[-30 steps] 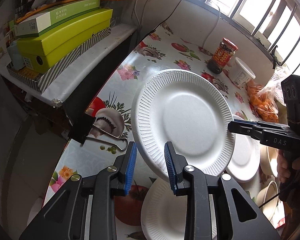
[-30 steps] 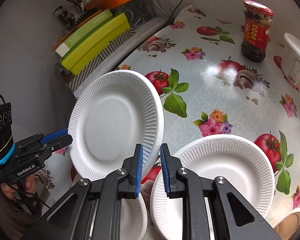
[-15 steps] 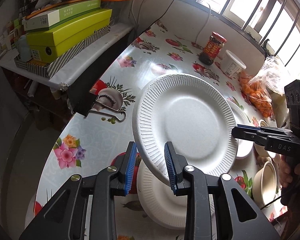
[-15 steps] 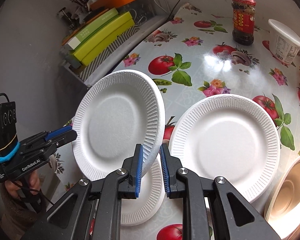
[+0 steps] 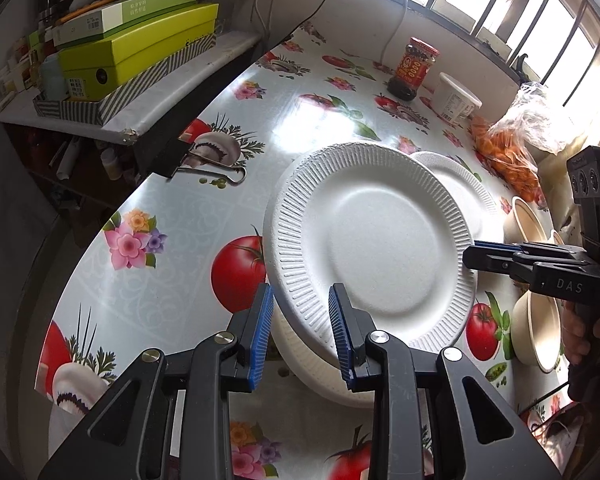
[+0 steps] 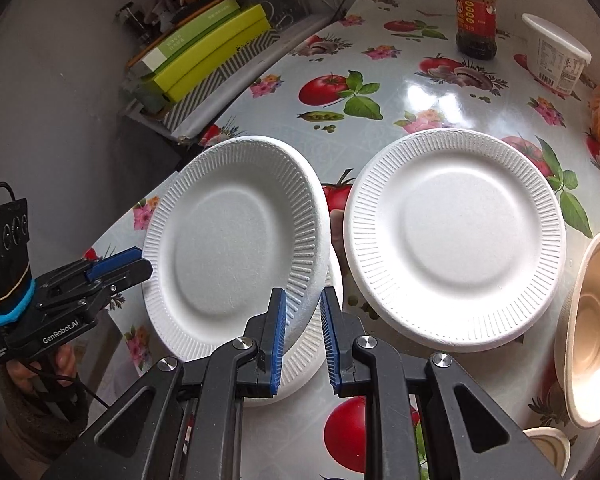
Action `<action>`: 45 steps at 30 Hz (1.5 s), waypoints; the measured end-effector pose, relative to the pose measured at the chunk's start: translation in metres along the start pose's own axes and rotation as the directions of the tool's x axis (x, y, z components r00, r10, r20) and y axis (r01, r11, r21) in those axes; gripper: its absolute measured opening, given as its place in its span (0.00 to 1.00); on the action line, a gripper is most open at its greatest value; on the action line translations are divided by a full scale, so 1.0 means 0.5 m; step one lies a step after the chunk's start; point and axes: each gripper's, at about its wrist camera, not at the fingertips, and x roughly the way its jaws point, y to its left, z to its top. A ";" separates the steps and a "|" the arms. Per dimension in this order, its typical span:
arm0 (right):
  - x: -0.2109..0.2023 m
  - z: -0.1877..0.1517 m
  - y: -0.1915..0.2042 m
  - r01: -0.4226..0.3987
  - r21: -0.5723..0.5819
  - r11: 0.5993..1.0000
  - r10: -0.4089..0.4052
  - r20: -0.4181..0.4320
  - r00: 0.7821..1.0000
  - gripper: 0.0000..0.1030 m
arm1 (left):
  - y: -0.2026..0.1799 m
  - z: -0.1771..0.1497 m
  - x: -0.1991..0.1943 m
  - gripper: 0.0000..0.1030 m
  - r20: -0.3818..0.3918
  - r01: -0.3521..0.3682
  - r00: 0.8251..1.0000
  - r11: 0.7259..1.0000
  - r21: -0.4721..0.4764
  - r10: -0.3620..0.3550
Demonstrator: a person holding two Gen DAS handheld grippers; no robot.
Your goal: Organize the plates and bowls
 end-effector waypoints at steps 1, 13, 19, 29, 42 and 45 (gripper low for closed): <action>0.001 -0.004 0.000 0.001 -0.001 1.000 -0.001 -0.003 1.000 0.18 | -0.001 -0.004 0.000 0.29 -0.003 -0.001 1.000 1.000 0.002 0.001; 0.018 -0.040 -0.002 0.018 -0.002 1.000 -0.018 -0.029 0.999 0.19 | -0.010 -0.032 0.009 0.29 -0.027 -0.012 1.000 1.000 0.015 0.013; 0.023 -0.049 -0.002 0.022 -0.009 1.000 -0.023 -0.040 0.999 0.19 | -0.010 -0.041 0.016 0.29 -0.038 -0.016 0.999 1.000 0.013 0.016; 0.031 -0.056 0.007 0.057 -0.039 0.998 -0.059 -0.036 0.998 0.19 | -0.009 -0.050 0.030 0.29 -0.053 -0.027 0.998 1.000 0.013 0.028; 0.019 -0.064 0.032 0.211 -0.126 0.969 -0.206 0.053 0.977 0.43 | -0.011 -0.052 0.036 0.29 -0.064 -0.037 0.997 0.998 0.044 0.039; 0.005 -0.066 0.044 0.240 -0.155 0.958 -0.228 0.091 0.969 0.44 | -0.007 -0.049 0.025 0.29 -0.050 -0.042 0.998 0.998 0.040 0.044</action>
